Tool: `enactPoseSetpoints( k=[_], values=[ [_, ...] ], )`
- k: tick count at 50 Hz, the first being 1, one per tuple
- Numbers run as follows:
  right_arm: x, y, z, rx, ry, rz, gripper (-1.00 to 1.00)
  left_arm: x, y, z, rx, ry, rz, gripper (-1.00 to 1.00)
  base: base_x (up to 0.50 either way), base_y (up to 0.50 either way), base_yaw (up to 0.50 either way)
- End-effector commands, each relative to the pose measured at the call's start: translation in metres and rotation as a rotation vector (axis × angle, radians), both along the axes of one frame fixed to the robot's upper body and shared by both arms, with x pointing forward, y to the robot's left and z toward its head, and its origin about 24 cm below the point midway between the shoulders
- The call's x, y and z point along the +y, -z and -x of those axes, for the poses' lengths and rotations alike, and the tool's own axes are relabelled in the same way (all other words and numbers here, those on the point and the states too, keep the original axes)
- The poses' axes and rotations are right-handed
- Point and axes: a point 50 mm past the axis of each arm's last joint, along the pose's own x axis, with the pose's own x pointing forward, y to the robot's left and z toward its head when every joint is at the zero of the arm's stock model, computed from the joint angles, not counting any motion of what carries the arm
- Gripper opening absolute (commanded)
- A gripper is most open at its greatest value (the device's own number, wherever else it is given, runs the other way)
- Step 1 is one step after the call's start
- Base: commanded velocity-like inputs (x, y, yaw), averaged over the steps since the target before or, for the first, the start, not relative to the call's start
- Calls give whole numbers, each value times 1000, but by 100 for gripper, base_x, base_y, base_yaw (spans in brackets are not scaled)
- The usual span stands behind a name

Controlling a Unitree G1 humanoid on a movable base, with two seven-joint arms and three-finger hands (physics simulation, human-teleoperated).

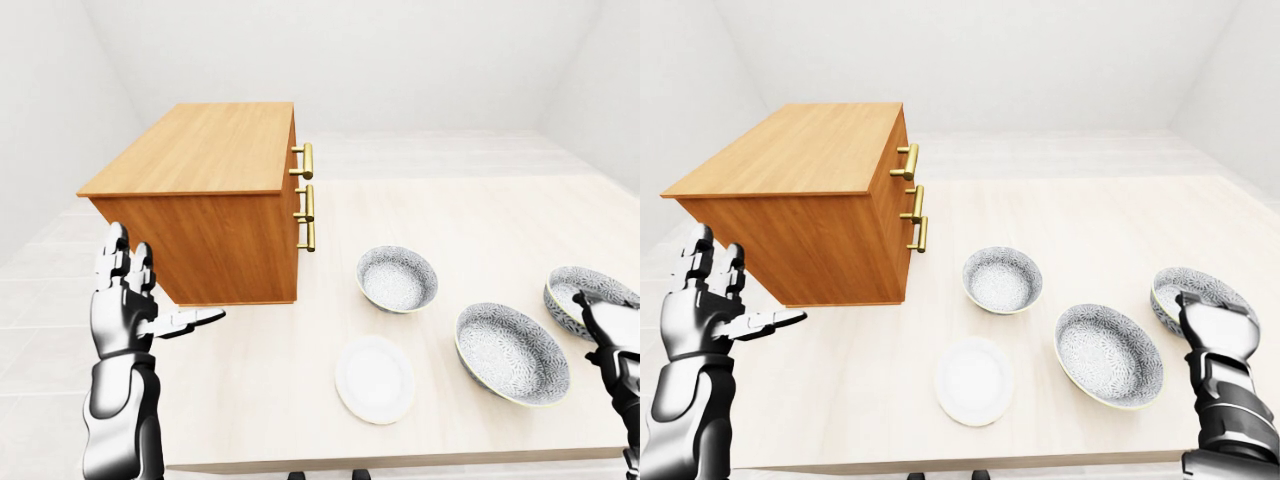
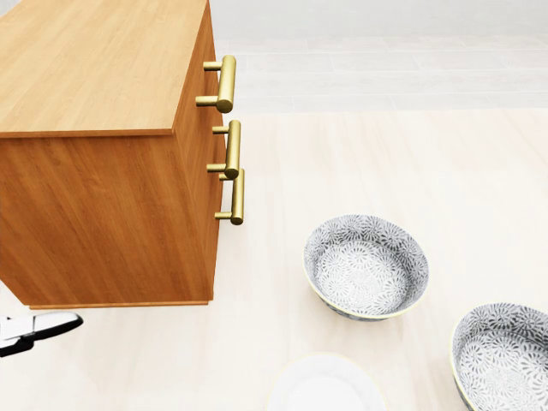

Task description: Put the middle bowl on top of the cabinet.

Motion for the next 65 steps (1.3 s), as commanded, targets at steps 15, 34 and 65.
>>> enactPoseSetpoints(
  k=[15,34,65],
  values=[
    [-4,5,4,9,64,-61,26,1,-1,3,-4,11,-4,100,0,0,0],
    [-3,9,7,12,76,-78,25,1,6,1,29,5,-2,100,0,0,0],
    [6,17,2,2,76,-119,21,4,11,-1,51,-9,1,100,0,0,0]
  ],
)
